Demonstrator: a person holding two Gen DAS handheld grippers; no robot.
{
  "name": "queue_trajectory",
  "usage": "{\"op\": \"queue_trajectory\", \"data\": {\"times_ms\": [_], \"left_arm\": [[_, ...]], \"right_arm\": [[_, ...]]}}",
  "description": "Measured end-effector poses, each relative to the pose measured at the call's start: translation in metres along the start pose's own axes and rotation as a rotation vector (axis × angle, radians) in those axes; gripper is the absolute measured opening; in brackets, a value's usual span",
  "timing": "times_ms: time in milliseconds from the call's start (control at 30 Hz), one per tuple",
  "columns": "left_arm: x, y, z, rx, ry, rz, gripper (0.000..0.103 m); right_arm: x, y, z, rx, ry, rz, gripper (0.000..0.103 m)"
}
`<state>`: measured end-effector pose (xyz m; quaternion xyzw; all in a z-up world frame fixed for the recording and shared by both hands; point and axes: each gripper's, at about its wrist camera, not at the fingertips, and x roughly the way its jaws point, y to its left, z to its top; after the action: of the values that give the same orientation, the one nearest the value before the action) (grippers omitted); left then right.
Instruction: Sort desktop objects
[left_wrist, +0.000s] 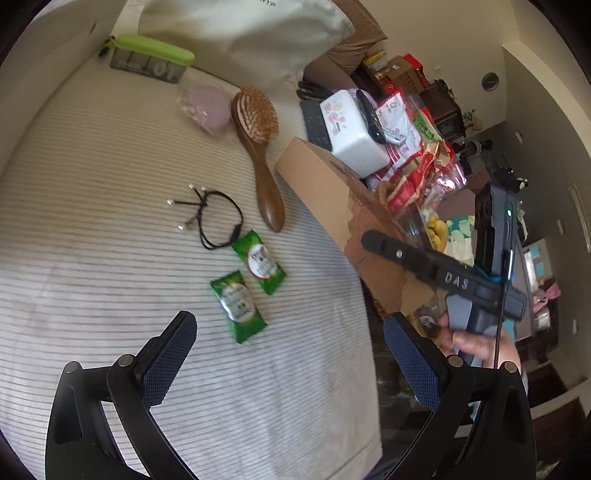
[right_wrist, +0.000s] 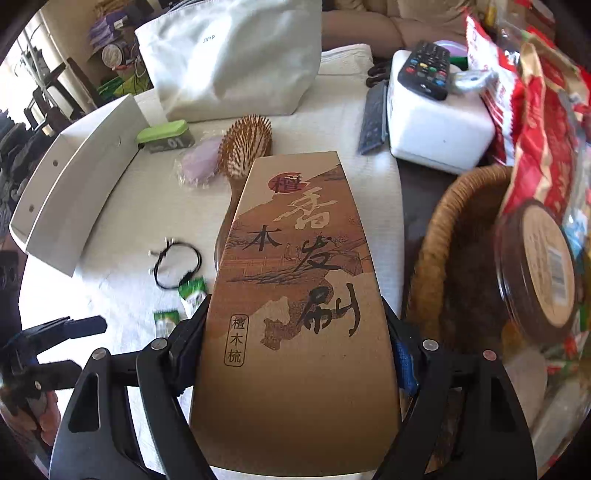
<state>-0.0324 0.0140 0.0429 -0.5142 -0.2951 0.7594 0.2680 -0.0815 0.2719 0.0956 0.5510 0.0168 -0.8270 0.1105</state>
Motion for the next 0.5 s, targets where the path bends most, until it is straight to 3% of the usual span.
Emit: {"op": "queue_trajectory", "data": {"times_ms": [167, 333, 500], "left_arm": [[0.047, -0.015, -0.027, -0.148, 0.098, -0.102, 0.103], [0.072, -0.028, -0.060, -0.213, 0.147, -0.121, 0.103], [0.074, -0.027, -0.084, -0.258, 0.165, -0.159, 0.098]], "right_arm": [[-0.037, 0.005, -0.072, 0.064, -0.031, 0.042, 0.079], [-0.054, 0.015, -0.144, 0.125, -0.050, 0.107, 0.079], [-0.069, 0.031, -0.185, 0.136, -0.065, 0.186, 0.079]]}}
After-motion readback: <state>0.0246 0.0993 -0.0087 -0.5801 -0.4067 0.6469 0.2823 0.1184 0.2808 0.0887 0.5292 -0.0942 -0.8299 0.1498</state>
